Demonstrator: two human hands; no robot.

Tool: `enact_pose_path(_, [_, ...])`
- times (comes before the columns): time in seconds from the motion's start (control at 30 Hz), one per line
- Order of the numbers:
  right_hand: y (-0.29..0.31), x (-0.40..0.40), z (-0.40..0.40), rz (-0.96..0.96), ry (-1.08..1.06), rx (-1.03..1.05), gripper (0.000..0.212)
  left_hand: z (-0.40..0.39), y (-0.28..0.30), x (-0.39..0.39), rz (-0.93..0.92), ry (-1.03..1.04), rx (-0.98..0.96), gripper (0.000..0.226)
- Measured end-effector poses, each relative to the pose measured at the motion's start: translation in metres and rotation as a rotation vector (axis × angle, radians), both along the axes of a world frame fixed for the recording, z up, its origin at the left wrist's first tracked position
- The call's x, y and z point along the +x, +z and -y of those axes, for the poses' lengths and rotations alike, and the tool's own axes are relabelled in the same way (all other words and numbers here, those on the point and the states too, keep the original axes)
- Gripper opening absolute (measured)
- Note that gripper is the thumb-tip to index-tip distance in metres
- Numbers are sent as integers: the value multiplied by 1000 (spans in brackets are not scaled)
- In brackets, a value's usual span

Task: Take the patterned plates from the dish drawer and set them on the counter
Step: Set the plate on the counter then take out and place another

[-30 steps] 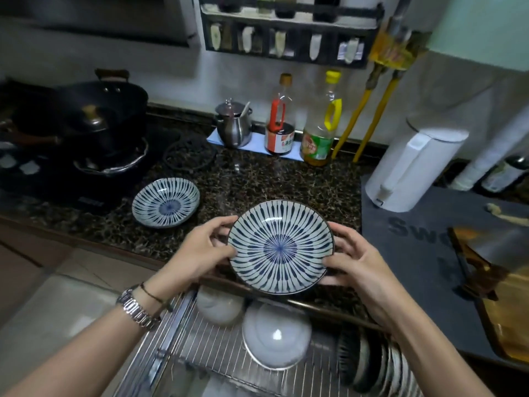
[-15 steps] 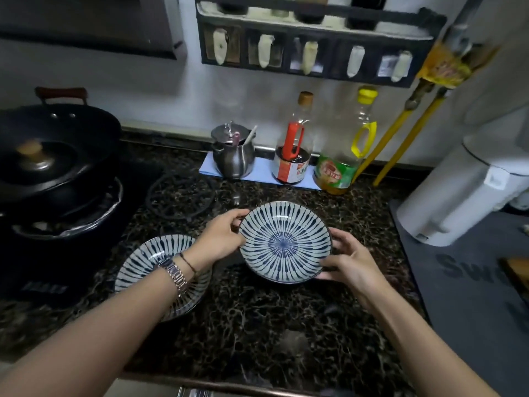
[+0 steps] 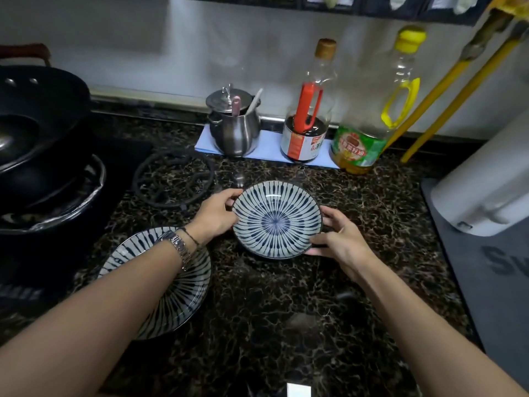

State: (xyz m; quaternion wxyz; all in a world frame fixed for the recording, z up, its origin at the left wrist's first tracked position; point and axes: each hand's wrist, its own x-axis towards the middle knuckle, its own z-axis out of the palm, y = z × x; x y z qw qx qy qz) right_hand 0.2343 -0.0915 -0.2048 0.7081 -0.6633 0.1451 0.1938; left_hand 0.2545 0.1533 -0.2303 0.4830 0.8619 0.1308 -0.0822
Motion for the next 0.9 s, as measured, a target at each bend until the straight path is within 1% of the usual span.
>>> enact_pose_path(0.27, [-10,8,6,25,31,17,68,1,-3,8,4,6,-15,68])
enact_pose_path(0.47, [-14,6,9,22,36,28,71,2,-4,7,6,5,-27,69])
enact_pose_path(0.57, [-13,4,10,16,46,14,70,4,-4,3,24,-5,0,68])
enact_pose_path(0.7, [-13,-3,10,37,26,-90,62,6,-1,-5,40,-23,16,65])
enact_pose_path(0.8, [-7,-11,11,58,13,-189,57,6,9,-15,56,-22,47,71])
enact_pose_path(0.9, [12,-24,17,123,38,-346,54,7,28,-30,117,-31,93,68])
